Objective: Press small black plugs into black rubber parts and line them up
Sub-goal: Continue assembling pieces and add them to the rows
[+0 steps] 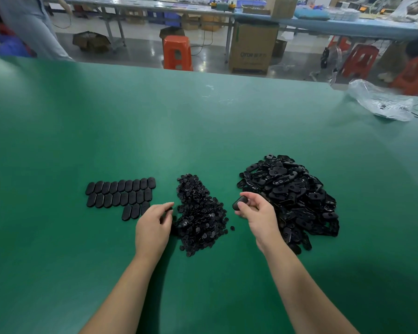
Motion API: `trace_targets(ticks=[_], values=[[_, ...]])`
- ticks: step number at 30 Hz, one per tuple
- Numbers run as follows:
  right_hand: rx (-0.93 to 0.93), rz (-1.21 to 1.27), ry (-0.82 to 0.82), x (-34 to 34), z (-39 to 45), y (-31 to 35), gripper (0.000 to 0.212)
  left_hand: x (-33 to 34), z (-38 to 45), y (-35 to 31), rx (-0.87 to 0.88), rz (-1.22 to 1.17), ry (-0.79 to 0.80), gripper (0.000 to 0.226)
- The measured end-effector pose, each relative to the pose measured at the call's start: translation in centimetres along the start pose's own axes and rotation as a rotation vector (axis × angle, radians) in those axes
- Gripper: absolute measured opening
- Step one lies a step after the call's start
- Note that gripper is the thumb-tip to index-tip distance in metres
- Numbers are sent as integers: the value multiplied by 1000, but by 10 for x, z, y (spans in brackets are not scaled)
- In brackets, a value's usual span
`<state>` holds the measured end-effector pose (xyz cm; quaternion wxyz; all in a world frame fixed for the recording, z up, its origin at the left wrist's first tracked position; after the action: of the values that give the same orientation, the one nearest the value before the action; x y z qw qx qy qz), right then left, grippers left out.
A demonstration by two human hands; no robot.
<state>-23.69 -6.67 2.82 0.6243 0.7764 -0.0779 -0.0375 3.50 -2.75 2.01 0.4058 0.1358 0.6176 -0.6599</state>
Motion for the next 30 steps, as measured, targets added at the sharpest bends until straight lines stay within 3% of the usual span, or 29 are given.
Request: trace_targets(ticks=[4,8,13,24,30], values=[[20,105,-32,0,-1,-9,15,-1,-2,2,-75,-47,-7,15],[-24,161,-51,2,-5,-16,16,-4,-1,1,-44,-66,-34,13],[-71,160,-64,-2,-7,-26,5,-4,-1,2,-54,-92,-49,14],[-135,37,-55,-5,-9,-32,9,-2,-2,6,-116,-132,-42,14],[-132,88,-10,-4,-10,-30,9,-3,-3,5,-107,-98,-36,13]])
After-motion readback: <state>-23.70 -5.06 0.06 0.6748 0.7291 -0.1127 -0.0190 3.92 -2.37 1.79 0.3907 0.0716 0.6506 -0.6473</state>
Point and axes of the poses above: each hand's wrist, its own z-axis towards the middle knuckle, its own x-axis out of the palm, y = z × x, the point moved 5 cm from there along z, towards the middle knuckle, and after that the axes turned 2 degrees about z, right-handed, at the moved point
